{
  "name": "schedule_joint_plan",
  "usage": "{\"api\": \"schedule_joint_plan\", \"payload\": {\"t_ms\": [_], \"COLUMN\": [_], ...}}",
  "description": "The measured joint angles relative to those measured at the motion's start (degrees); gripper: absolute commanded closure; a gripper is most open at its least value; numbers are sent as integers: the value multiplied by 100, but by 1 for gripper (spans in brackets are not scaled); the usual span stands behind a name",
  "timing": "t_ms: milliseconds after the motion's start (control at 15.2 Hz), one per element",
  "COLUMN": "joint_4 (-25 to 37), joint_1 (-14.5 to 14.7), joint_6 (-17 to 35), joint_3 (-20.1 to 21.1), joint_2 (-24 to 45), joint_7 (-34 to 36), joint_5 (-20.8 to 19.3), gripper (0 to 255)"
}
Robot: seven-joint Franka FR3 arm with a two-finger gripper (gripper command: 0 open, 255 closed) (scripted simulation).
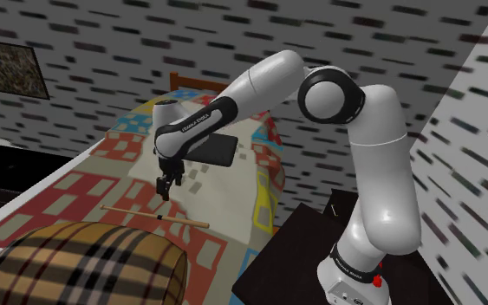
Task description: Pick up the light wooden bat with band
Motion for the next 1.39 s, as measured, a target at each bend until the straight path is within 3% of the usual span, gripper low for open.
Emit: {"api": "schedule_joint_plan", "payload": {"t_ms": [594,1122,1188,1386], "joint_4": [2209,2583,2585,2588], "joint_1": [443,493,493,477], "joint_6": [-224,-24,-9,14], "joint_3": [76,54,53,33], "joint_2": [1908,2480,2496,2480], "joint_7": [-86,-113,-114,-113], "joint_5": [-283,-323,-325,-333], "gripper": [0,0,255,255]}}
